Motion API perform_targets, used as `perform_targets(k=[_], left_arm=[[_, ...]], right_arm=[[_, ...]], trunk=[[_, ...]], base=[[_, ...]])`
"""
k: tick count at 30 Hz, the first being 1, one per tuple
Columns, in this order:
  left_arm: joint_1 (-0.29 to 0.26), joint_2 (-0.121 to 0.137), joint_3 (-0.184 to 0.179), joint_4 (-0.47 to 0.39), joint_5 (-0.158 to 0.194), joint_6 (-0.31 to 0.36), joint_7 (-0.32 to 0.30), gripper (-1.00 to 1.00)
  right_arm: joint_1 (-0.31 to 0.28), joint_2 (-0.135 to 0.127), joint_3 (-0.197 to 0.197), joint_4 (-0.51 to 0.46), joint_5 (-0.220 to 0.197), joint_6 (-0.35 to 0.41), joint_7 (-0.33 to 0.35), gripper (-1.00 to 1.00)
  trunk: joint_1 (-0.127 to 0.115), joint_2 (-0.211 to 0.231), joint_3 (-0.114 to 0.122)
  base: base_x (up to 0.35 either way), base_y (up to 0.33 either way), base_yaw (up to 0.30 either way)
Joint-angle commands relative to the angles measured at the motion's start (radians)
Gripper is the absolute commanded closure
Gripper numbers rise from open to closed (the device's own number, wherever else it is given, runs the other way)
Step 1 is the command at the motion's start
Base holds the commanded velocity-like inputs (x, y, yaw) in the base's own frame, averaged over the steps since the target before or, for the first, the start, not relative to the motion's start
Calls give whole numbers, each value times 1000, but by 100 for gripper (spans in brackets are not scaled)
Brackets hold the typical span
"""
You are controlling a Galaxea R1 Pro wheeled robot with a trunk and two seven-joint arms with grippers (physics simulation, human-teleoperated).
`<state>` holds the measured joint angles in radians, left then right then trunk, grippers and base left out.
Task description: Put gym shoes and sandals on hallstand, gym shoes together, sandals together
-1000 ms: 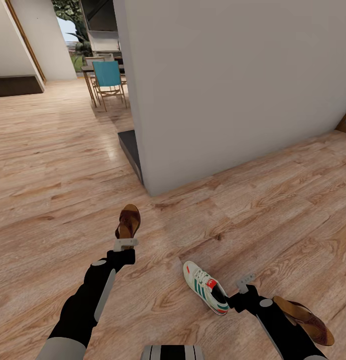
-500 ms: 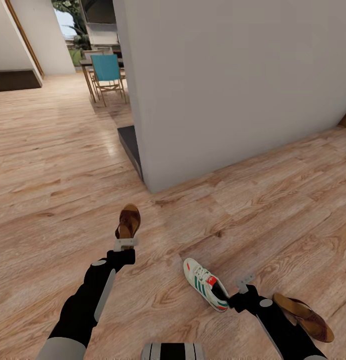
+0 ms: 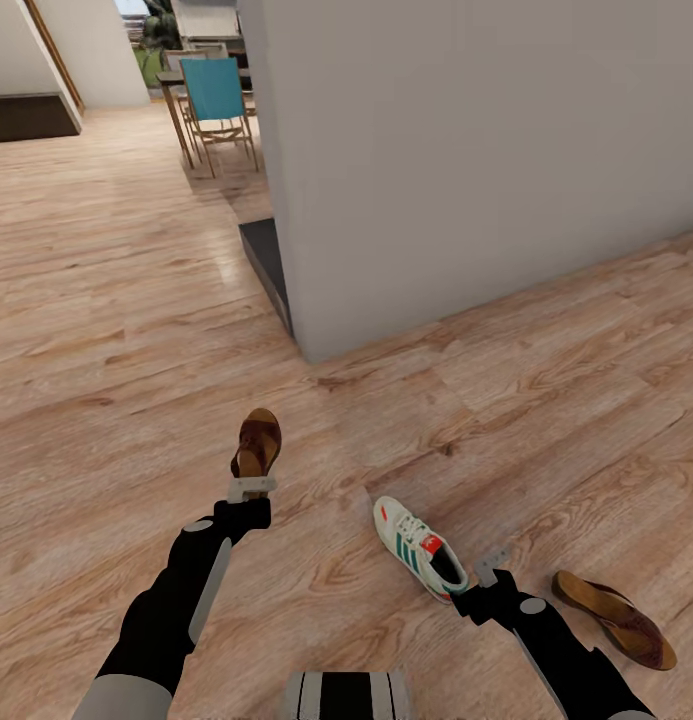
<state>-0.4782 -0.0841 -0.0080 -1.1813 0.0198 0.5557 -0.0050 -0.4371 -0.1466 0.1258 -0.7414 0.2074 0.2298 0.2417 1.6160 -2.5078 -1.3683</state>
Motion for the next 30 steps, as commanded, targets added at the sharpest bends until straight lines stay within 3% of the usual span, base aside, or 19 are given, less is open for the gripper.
perform_targets(k=[1,6,30], left_arm=[[0,0,0,-1,-1,6,-3,100],[0,0,0,-1,-1,6,-3,100],[0,0,0,-1,-1,6,-3,100]], right_arm=[[0,-1,1,-2,10,5,4,-100],[0,-1,1,-2,10,5,4,-100],[0,-1,1,-3,10,5,4,-100]], trunk=[[0,-1,-6],[2,-2,-33],[2,-2,-43]], base=[[0,0,84],[0,0,84],[0,0,-7]])
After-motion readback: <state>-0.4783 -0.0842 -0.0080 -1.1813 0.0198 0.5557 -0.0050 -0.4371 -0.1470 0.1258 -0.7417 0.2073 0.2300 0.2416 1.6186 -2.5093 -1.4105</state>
